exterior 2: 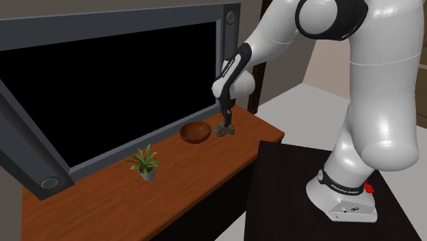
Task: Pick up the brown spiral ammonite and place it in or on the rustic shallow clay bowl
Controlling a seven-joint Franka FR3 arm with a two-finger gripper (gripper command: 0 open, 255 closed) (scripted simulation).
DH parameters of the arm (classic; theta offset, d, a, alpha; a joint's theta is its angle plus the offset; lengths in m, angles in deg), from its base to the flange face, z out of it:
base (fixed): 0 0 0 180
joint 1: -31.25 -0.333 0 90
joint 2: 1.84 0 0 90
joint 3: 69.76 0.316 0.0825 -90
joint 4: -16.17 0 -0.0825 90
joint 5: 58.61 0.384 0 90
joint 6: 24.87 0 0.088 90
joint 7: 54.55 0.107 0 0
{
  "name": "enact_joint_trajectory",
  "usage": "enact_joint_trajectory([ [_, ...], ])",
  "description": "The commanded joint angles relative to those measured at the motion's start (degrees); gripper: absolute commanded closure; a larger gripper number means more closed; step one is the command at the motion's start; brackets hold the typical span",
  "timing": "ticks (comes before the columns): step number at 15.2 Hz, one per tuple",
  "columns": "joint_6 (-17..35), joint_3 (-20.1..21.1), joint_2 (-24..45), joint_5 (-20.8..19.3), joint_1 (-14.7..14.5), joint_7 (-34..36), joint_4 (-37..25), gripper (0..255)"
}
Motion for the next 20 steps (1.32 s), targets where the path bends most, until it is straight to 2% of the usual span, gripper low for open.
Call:
enact_joint_trajectory([
  [1,0.85,1.23,2.03,1.58,1.35,-1.74,-1.10,0],
  [7,3.72,4.09,6.35,4.65,3.57,-4.01,-2.50,0],
  [15,3.72,4.10,6.35,4.64,3.58,-4.00,-2.50,0],
  [16,3.72,4.10,6.35,4.64,3.58,-4.00,-2.50,255],
  [20,3.71,4.10,6.34,4.64,3.58,-3.99,-2.50,255],
])
